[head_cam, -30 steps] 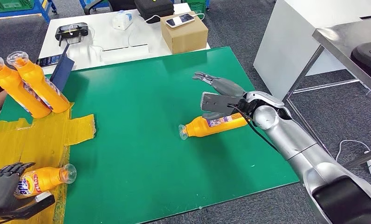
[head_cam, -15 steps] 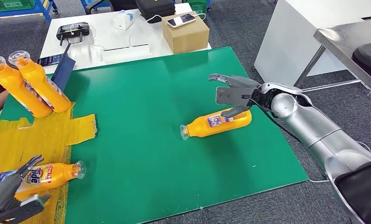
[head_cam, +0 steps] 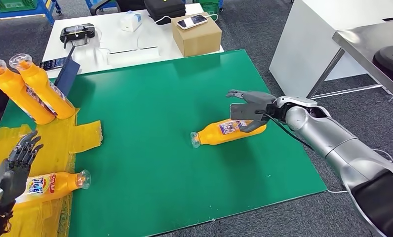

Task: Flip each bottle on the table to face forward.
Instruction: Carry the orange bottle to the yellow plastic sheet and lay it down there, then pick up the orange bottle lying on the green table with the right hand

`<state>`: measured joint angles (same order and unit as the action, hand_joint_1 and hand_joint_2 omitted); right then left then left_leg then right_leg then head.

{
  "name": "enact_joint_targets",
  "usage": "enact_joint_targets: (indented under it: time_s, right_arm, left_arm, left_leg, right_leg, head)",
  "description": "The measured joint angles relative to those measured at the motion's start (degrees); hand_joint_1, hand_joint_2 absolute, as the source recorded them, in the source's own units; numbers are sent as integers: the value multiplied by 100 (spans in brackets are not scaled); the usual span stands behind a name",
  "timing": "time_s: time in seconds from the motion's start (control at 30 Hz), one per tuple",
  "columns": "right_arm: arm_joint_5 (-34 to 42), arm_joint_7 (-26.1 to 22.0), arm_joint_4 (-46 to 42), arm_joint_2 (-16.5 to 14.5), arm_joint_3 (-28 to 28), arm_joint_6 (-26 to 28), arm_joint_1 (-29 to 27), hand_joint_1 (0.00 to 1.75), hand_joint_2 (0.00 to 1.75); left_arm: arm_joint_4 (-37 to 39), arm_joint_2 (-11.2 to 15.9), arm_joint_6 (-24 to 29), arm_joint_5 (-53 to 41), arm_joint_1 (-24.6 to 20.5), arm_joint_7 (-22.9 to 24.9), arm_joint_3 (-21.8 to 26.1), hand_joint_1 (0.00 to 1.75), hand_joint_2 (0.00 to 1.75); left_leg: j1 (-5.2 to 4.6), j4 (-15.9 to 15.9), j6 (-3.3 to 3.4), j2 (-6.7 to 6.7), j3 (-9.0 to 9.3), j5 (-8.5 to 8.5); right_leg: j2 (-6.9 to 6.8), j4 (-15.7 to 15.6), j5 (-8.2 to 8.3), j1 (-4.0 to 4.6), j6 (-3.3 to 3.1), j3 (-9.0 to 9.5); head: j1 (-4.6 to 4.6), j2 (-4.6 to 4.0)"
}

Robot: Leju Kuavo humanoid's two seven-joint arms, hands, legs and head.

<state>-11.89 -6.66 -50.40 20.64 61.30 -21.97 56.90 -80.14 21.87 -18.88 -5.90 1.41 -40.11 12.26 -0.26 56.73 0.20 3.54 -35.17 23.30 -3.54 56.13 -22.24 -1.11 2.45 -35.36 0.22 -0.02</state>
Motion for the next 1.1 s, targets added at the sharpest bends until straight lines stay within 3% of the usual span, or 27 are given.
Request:
enact_joint_targets:
  time_s: [0.17, 0.43, 0.57, 1.1]
  right_arm:
    - [-227, -82, 727, -374, 165, 344, -59, 0, 175]
    - [-269, -109, 1328, -664, 296, 424, -111, 0, 175]
    - [-306, -119, 1461, -718, 344, 461, -114, 0, 175]
    - [-1031, 9, 2433, -1166, 400, 908, -191, 0, 175]
  left_arm:
    - [3, -342, -584, 166, -426, 0, 235, 0, 0]
    - [16, -603, -663, 192, -670, 1, 385, 0, 0]
    - [17, -661, -686, 185, -686, -1, 428, 0, 175]
    - [261, -909, -1038, 259, -1010, 1, 524, 0, 175]
  left_leg:
    - [1, 1, 0, 4, 3, -1]
    - [0, 1, 1, 5, 0, -1]
    - [-1, 1, 1, 5, 0, -1]
    - [0, 2, 1, 8, 1, -1]
  right_leg:
    - [2, 1, 1, 1, 1, -1]
    - [2, 1, 0, 0, 1, -4]
    - [2, -1, 0, 0, 1, -5]
    - [3, 0, 1, 1, 2, -5]
  head:
    - [-2, 0]
    - [-1, 0]
    - [-1, 0]
    - [-2, 0]
